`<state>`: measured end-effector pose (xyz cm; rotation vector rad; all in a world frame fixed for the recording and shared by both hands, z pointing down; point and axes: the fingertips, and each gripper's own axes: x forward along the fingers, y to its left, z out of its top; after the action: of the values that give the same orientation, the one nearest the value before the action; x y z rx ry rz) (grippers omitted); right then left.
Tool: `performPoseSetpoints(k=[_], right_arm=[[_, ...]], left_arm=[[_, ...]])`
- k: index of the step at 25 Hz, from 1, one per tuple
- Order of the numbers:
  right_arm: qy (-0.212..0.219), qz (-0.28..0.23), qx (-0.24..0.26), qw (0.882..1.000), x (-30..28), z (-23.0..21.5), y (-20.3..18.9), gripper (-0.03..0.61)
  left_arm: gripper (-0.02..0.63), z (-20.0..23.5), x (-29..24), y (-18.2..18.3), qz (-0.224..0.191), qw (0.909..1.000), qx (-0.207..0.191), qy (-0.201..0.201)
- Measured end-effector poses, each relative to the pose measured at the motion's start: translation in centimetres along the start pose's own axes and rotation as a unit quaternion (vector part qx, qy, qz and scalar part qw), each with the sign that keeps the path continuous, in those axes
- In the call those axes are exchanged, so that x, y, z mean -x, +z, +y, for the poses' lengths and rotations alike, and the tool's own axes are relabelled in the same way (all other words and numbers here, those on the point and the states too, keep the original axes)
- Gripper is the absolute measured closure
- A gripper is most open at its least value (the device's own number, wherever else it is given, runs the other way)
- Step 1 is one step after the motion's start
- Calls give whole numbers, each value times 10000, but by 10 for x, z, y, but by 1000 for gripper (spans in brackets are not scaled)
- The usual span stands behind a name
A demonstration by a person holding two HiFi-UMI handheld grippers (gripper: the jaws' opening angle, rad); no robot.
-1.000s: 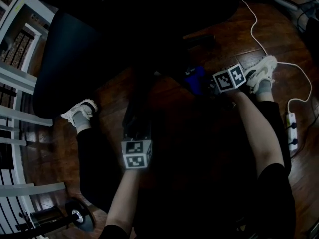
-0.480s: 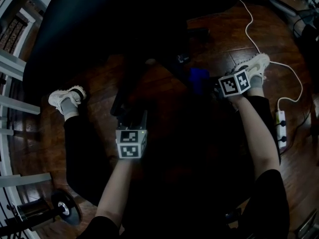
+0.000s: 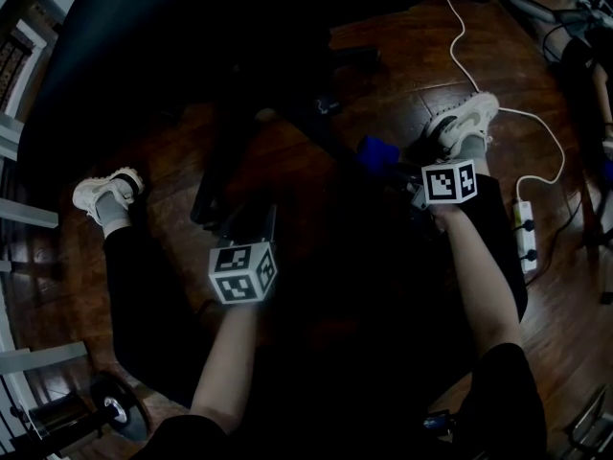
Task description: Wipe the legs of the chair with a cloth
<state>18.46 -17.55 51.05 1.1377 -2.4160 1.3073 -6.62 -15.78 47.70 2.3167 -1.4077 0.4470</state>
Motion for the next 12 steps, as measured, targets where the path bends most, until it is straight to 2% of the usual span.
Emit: performPoseSetpoints(k=[3,6,10,12], right_arm=[[-95,-117,1,9999,2,-1,0,546],[-140,-492,109,9986,8,3,11,545],[410,-1111,194,9928,24,46,37,541],[511,-1145,689,9897,29,73,41,538]], left_arm=[[463,3,5,6,-88,9999,-110,18],[463,8,10,11,-162,9997,-155,5],[463,15,20,24,-360,9990,-242,-116],[463,16,25,32,-469,9980,-343,-239]])
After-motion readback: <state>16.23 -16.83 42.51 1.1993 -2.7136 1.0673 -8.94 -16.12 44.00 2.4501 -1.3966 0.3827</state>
